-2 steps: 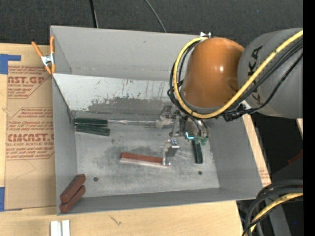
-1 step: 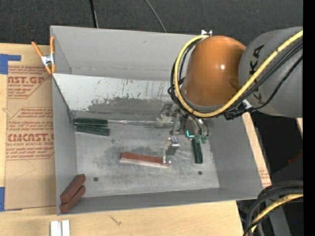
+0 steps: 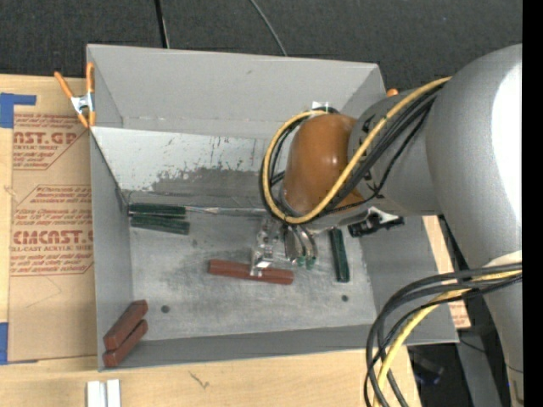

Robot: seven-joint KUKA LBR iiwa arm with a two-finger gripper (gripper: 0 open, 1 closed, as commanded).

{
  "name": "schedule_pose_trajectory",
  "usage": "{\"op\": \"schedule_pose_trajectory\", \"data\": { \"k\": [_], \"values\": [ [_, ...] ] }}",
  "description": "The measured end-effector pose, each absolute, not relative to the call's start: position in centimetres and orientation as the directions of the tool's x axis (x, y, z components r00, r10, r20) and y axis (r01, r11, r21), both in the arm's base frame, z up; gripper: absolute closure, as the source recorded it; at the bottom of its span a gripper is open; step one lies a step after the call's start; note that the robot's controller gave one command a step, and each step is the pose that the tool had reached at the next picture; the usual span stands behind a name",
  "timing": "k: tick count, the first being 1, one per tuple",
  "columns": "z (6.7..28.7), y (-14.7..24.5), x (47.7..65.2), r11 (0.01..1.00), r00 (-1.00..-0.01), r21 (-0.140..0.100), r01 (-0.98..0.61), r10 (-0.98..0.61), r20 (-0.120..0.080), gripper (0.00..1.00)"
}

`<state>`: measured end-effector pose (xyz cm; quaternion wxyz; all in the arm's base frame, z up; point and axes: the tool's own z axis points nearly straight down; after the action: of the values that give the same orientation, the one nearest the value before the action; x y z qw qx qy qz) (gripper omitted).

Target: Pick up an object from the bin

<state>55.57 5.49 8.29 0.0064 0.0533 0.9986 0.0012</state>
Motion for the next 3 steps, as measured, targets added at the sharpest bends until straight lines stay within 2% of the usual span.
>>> {"op": "schedule_pose_trajectory", "data": {
  "k": [1, 2, 3],
  "values": [
    [7.9, 5.5, 55.8, 0.994, -0.993, 0.007, 0.109, 0.110, -0.032, 0.00],
    [7.9, 5.5, 55.7, 0.994, -0.994, 0.007, 0.109, 0.109, -0.028, 0.00],
    [7.9, 10.4, 48.1, 0.995, -0.995, -0.003, 0.098, 0.098, 0.010, 1.00]
  ]
}}
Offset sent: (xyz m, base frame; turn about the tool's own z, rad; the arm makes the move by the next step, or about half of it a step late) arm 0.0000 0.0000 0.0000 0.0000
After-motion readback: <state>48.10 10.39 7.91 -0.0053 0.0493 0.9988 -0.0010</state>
